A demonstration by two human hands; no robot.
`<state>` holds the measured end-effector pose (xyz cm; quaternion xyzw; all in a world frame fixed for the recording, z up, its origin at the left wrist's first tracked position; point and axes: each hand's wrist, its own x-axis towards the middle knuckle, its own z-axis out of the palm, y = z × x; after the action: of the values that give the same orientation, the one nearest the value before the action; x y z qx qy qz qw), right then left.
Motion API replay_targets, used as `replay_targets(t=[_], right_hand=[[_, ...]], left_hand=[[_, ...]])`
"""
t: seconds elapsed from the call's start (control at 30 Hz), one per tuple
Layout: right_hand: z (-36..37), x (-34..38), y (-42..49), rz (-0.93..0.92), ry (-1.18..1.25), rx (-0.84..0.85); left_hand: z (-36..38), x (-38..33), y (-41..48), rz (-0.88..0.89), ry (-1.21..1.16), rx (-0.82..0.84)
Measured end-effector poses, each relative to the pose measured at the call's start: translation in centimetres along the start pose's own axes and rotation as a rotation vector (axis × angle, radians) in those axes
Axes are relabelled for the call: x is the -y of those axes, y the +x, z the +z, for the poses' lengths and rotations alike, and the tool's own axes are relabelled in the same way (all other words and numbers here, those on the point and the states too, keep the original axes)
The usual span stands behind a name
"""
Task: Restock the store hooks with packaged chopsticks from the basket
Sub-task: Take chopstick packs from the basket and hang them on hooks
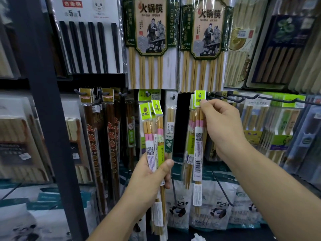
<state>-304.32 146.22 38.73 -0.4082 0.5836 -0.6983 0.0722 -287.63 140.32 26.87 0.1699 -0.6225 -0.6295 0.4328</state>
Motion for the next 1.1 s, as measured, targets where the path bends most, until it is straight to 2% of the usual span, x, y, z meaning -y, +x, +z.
replay_targets(t=[0.13, 0.3, 0.6, 0.7, 0.83, 0.97, 1.1], right_hand=[[0.1, -0.3, 0.5, 0.002, -0.012, 0.005], [-0.2, -1.2, 0.7, 0.007, -0.062, -0.014], [-0.7, -2.4, -0.8, -0.089, -0.211, -0.115], [-0.2, -1.7, -1.8, -0.137, -0.203, 0.023], [0.8, -0.5, -2.9, -0.077, -0.107, 0.239], [1.3, -0.1, -3.5, -0.068, -0.021, 0.265], [1.1, 0.2, -3.0, -0.043, 0.028, 0.187]], left_hand=[[0.1, 0.0, -0.1, 0.012, 0.003, 0.063], [0.0, 0.1, -0.1, -0.054, -0.078, 0.03], [0.0, -0.1, -0.3, -0.034, -0.149, 0.017], [0.2, -0.2, -0.2, -0.024, -0.154, 0.02], [0.7, -0.3, -0.4, 0.002, -0.138, 0.045], [0.8, -0.2, -0.5, 0.006, -0.096, 0.046], [0.7, 0.1, -0.3, -0.026, -0.082, 0.01]])
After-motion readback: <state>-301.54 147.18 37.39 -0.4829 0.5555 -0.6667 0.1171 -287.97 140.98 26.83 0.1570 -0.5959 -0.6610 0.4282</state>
